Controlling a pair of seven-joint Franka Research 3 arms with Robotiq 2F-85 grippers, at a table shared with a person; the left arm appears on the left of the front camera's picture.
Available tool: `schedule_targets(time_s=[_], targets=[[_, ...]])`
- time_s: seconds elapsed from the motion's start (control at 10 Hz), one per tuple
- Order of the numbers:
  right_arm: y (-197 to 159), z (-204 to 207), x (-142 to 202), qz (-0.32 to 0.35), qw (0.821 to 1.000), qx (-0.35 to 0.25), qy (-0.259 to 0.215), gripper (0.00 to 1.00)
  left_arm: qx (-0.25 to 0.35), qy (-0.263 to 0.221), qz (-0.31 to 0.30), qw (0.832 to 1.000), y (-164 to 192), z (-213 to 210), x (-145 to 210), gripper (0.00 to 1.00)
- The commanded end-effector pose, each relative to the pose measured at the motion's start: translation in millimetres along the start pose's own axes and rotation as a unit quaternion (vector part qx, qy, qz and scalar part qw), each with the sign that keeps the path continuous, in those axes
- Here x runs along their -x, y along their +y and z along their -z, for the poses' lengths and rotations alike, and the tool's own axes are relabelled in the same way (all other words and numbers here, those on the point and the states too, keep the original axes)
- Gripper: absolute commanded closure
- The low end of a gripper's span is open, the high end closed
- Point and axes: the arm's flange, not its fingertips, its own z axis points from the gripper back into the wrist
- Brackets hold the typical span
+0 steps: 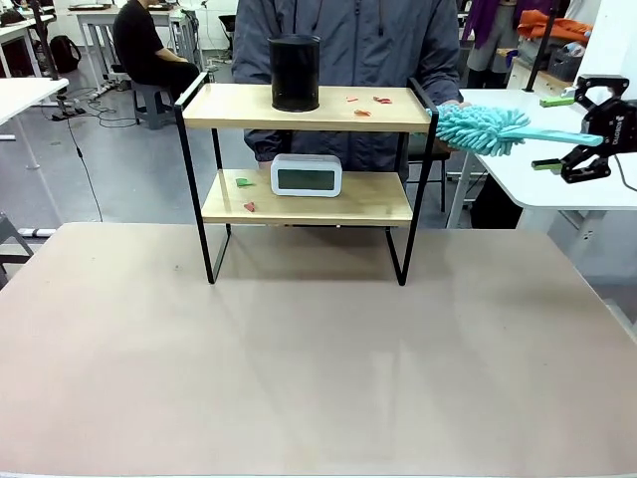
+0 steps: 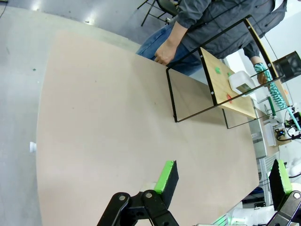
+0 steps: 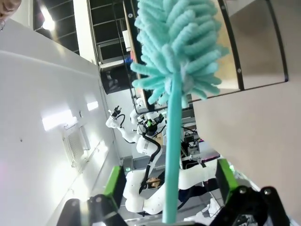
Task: Clean the shelf.
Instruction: Pick up the Duster from the human.
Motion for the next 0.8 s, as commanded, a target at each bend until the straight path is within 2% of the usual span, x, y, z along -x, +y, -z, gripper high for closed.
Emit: schedule_targets(time_s=[0.0, 0.1, 0.2, 0.3, 0.4, 0.5, 0.7], targets=[[0.1, -3.4, -2.1, -0.013, 1.0, 0.014, -0.016, 0.0, 0.009, -0.007, 0.011, 1.0, -0.3, 0.5, 1.4, 0.0], [-0.5, -3.4, -2.3, -0.014, 1.0, 0.015, -0.019, 0.0, 0.009, -0.007, 0.011, 1.0, -0.3, 0.5, 1.4, 0.0], [-1.1, -2.4, -2.2, -0.023, 0.999, 0.01, -0.023, 0.04, 0.009, -0.007, 0.011, 1.0, -0.3, 0.5, 1.4, 0.0], [-1.8, -1.9, -3.6, -0.027, 0.999, 0.012, -0.034, 0.6, 0.009, -0.007, 0.011, 1.0, -0.3, 0.5, 1.4, 0.0], [-1.9, -1.7, -3.8, -0.026, 0.999, 0.011, -0.032, 0.64, 0.009, -0.007, 0.011, 1.0, -0.3, 0.5, 1.4, 0.0], [-2.2, -0.4, -3.5, -0.03, 0.999, 0.015, -0.036, 1.0, 0.009, -0.007, 0.011, 1.0, -0.3, 0.5, 1.4, 0.0], [-2.1, -1.3, -4.1, -0.034, 0.998, 0.013, -0.042, 1.0, 0.009, -0.007, 0.011, 1.0, -0.3, 0.5, 1.4, 0.0]])
